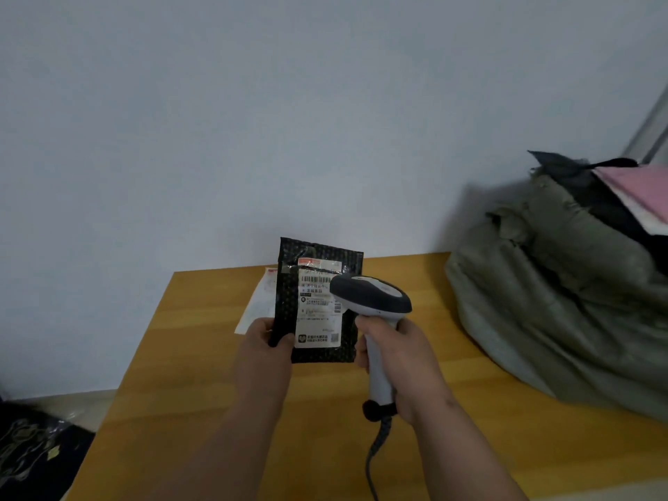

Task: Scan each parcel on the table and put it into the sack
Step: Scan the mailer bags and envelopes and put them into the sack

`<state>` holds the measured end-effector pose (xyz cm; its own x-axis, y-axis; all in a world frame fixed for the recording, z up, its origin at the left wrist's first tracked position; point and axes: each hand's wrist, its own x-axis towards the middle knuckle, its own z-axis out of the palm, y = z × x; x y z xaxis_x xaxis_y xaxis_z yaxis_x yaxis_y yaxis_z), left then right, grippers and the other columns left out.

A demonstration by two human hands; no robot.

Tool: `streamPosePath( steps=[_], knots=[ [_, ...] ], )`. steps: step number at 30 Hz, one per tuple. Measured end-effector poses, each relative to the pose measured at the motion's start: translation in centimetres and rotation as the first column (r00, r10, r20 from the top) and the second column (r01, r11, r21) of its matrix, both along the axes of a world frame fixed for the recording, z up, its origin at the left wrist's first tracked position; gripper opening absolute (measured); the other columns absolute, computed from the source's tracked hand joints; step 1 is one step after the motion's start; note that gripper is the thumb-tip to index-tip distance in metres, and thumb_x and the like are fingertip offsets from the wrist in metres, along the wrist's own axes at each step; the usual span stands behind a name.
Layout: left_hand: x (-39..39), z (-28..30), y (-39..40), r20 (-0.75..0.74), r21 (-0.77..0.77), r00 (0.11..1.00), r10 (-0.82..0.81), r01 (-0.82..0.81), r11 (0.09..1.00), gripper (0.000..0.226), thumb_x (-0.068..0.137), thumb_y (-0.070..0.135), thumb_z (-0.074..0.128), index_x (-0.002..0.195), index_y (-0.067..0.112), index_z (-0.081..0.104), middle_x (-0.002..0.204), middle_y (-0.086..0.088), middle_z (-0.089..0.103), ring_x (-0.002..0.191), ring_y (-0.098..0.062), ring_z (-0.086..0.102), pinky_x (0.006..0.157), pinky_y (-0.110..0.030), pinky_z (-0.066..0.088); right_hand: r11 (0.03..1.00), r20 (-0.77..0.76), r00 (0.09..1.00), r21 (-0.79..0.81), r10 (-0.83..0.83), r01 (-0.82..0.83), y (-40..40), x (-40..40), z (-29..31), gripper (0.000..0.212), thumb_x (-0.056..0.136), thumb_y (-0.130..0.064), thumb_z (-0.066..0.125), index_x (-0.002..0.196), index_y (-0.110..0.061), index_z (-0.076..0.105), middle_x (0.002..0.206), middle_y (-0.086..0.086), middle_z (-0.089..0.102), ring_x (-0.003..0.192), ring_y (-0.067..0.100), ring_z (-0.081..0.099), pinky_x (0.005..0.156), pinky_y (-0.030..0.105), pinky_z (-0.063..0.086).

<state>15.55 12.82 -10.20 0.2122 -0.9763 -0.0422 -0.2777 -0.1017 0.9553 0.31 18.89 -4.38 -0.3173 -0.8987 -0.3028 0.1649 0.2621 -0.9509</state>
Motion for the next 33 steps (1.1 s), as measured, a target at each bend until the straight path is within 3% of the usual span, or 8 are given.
streamPosePath(
  steps=[6,11,16,22,28,30,31,33],
  knots=[
    [-3.7,3.0,1.3,-0.076,-0.064,0.995,-0.064,0.059,0.996,0.019,0.092,0.010,0.063,0.103,0.024,0.058,0.092,0.011,0.064,0.088,-0.012,0.063,0.067,-0.027,0.050,0.993,-0.015,0.996,-0.075,-0.087,0.086,2.4,-3.5,2.7,0.012,0.091,-0.023,0.067,0.086,-0.013,0.063,0.066,0.001,0.061,0.058,0.016,0.059,0.059,0.029,0.050],
    [-8.8,7.0,1.7,-0.019,-0.196,0.996,-0.088,0.082,0.977,0.024,0.090,0.014,0.065,0.091,0.037,0.057,0.089,0.013,0.066,0.088,-0.017,0.066,0.075,-0.040,0.055,0.981,-0.038,0.986,-0.117,-0.162,0.157,4.2,-8.1,4.4,0.016,0.093,-0.022,0.065,0.080,-0.014,0.059,0.064,0.001,0.058,0.062,0.018,0.058,0.061,0.031,0.051],
    [-16.7,11.4,2.3,0.014,-0.386,0.998,-0.057,0.058,0.921,0.016,0.090,0.017,0.062,0.096,0.031,0.057,0.091,0.013,0.064,0.087,-0.014,0.063,0.079,-0.039,0.055,0.960,-0.099,0.961,-0.131,-0.259,0.245,7.0,-15.2,6.0,0.021,0.090,-0.027,0.064,0.074,-0.016,0.057,0.055,-0.006,0.055,0.052,0.011,0.055,0.059,0.031,0.047],
    [-27.8,15.9,2.7,0.173,-0.687,0.983,-0.055,0.160,0.708,0.018,0.090,0.006,0.058,0.105,0.014,0.064,0.099,0.001,0.062,0.091,-0.021,0.058,0.076,-0.033,0.048,0.892,-0.039,0.914,-0.236,-0.404,0.385,10.1,-24.7,8.8,0.016,0.091,-0.028,0.067,0.086,-0.013,0.063,0.071,0.005,0.061,0.067,0.023,0.060,0.069,0.043,0.054],
    [-36.8,17.7,1.7,0.390,-0.831,0.921,0.006,0.349,0.433,0.039,0.082,-0.004,0.051,0.111,0.010,0.073,0.083,-0.012,0.063,0.078,-0.031,0.054,0.070,-0.028,0.040,0.803,0.120,0.854,-0.296,-0.507,0.518,11.7,-31.2,10.3,0.009,0.092,-0.022,0.068,0.097,-0.016,0.064,0.075,0.005,0.065,0.060,0.015,0.063,0.061,0.033,0.052],
    [-39.1,17.5,1.9,0.543,-0.772,0.840,0.004,0.497,0.395,0.042,0.083,0.006,0.043,0.109,0.015,0.075,0.087,-0.013,0.065,0.077,-0.033,0.055,0.066,-0.035,0.047,0.790,0.121,0.842,-0.299,-0.525,0.535,12.2,-32.8,10.2,0.010,0.091,-0.022,0.068,0.097,-0.014,0.065,0.074,0.004,0.065,0.059,0.014,0.064,0.061,0.033,0.052],
    [-40.1,17.2,2.1,0.662,-0.674,0.749,-0.016,0.605,0.424,0.044,0.085,0.010,0.042,0.113,0.020,0.074,0.098,-0.011,0.067,0.085,-0.034,0.055,0.070,-0.037,0.048,0.785,0.119,0.838,-0.300,-0.533,0.542,12.5,-33.5,10.0,0.010,0.091,-0.022,0.068,0.096,-0.014,0.065,0.074,0.005,0.065,0.060,0.014,0.064,0.061,0.034,0.052],
    [-42.0,16.5,2.5,0.876,-0.356,0.473,-0.099,0.771,0.528,0.046,0.089,0.013,0.047,0.127,0.034,0.063,0.130,-0.002,0.058,0.112,-0.030,0.050,0.090,-0.039,0.044,0.779,0.122,0.830,-0.296,-0.544,0.554,13.1,-34.7,9.6,0.012,0.091,-0.022,0.068,0.098,-0.013,0.065,0.075,0.006,0.065,0.062,0.016,0.064,0.061,0.034,0.053]
  ],
)
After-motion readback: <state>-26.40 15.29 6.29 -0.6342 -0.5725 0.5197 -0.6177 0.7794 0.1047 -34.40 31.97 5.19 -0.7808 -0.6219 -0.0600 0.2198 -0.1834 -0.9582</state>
